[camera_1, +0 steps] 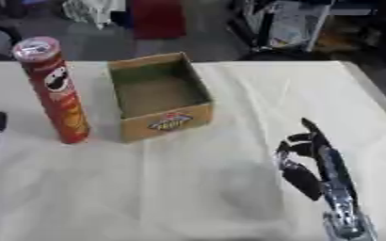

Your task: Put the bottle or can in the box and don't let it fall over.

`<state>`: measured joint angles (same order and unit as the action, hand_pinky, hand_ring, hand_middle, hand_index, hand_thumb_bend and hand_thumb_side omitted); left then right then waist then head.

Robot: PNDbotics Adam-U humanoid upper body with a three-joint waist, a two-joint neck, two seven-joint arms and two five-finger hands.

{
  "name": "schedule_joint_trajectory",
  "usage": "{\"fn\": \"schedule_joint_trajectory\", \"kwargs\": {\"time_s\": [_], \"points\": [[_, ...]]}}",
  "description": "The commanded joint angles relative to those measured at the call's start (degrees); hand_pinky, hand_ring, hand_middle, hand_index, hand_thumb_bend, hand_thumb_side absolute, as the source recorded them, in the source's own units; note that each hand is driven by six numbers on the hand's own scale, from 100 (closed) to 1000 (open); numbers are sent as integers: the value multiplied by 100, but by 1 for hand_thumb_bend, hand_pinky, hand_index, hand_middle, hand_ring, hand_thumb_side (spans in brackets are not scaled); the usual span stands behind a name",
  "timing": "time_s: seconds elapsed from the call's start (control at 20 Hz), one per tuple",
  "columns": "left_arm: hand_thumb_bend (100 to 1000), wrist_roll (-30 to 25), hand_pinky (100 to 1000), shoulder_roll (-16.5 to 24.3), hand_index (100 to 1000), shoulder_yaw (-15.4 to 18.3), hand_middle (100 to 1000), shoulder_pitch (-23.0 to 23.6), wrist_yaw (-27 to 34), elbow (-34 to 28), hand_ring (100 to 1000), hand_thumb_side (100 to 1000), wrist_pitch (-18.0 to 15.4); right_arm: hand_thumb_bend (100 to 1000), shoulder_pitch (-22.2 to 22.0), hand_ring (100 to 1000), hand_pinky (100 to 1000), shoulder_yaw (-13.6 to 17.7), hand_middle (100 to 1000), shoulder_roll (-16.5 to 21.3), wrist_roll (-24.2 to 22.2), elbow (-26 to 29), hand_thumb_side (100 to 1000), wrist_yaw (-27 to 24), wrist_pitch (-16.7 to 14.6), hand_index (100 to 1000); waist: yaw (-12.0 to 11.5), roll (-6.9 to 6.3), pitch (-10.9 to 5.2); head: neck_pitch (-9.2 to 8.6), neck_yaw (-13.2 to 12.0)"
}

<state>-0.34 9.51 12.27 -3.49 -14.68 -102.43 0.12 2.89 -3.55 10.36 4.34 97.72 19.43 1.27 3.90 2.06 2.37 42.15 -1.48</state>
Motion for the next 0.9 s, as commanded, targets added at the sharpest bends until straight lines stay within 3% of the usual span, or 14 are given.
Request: {"fn": "schedule_joint_trajectory", "kwargs": {"time_s": [0.05,0.4,0.6,0.65,0.75,0.9], "points": [[458,-3,839,29,779,46,641,-33,-27,-88,750,588,-2,100,28,675,744,32,675,80,75,63,459,-77,29,1000,-5,-11,-47,-34,-20],[471,-19,842,34,785,45,657,-34,-47,-80,760,585,18,100,29,674,743,42,673,75,113,53,474,-105,61,997,-4,-11,-44,-36,-11],[605,-21,841,83,829,51,710,-56,-118,-64,792,549,69,100,31,673,743,47,673,76,125,47,475,-115,74,998,0,-14,-34,-39,-17],[709,-9,843,119,861,48,737,-75,-173,-46,813,506,99,100,32,673,743,50,672,76,132,48,476,-118,76,999,3,-15,-34,-40,-18],[785,-2,848,193,895,25,769,-131,-312,22,834,487,162,100,31,672,743,52,672,77,144,46,477,-125,82,999,9,-17,-36,-43,-23],[807,1,857,301,928,-24,798,-293,-456,236,855,424,316,100,26,672,742,52,671,75,156,44,479,-136,88,1000,17,-13,-46,-44,-25]]}}
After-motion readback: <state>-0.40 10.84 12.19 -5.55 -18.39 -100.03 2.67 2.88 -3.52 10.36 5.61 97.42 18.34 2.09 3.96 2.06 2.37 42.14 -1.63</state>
